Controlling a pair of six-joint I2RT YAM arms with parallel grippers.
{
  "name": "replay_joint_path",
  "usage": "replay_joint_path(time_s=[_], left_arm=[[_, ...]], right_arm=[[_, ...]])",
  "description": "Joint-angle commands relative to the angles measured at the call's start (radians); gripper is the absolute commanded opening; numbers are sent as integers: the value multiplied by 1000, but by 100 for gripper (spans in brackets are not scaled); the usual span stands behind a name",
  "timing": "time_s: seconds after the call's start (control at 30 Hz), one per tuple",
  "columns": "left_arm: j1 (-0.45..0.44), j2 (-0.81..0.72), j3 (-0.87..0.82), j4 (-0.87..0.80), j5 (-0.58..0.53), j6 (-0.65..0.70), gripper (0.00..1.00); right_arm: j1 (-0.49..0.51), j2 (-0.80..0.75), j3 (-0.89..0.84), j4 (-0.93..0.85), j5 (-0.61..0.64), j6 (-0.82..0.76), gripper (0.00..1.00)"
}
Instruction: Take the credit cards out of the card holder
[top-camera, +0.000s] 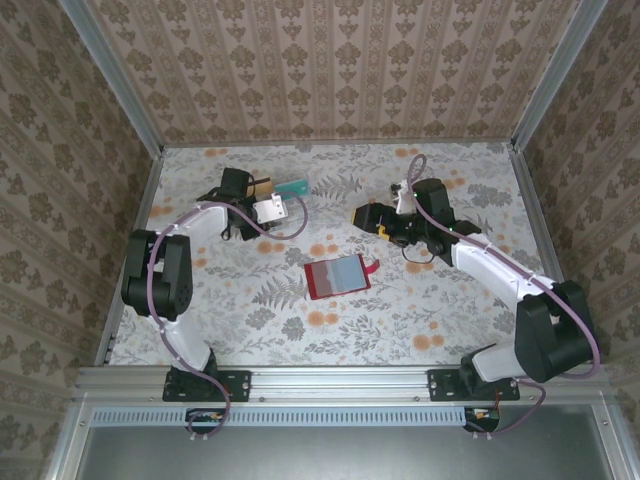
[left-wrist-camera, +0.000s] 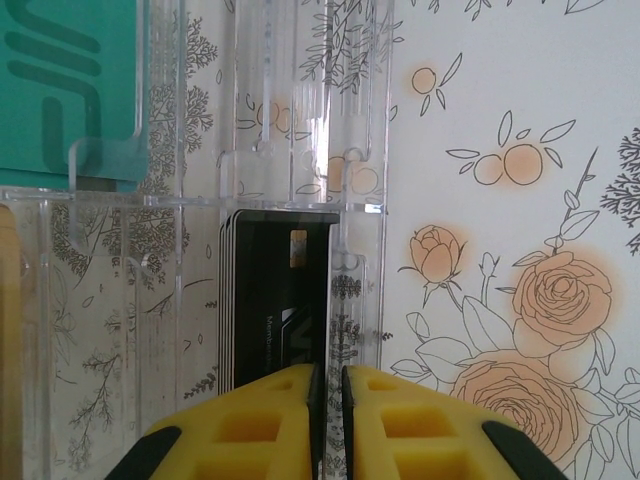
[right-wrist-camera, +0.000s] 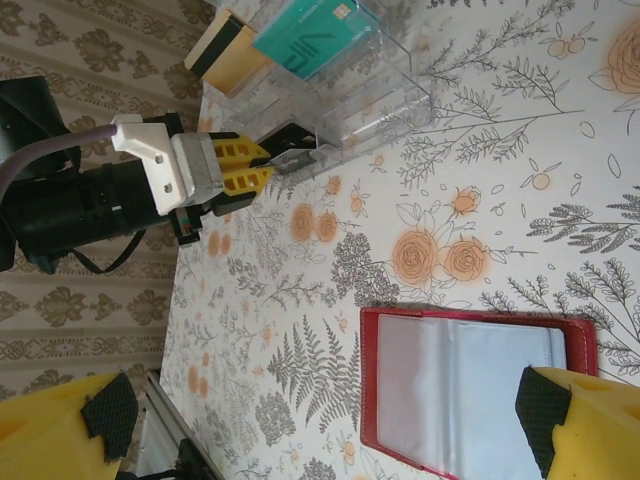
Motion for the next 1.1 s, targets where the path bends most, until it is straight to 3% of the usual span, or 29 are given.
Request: replay_joint_path(time_s=[0.0, 0.47, 0.83, 1.07], left_arm=[[8, -14, 33, 6, -6, -17, 16], [8, 10, 51, 55, -124, -51, 16], [8, -45, 19, 59, -85, -70, 17], [13, -200, -31, 108, -9, -228, 24]], right_arm=[[-5, 4, 6, 13, -19, 11, 100], [-5, -8, -8, 22, -21, 22, 100], [-6, -8, -15, 18, -17, 19, 100], [-8, -57, -6, -40, 29, -28, 100]])
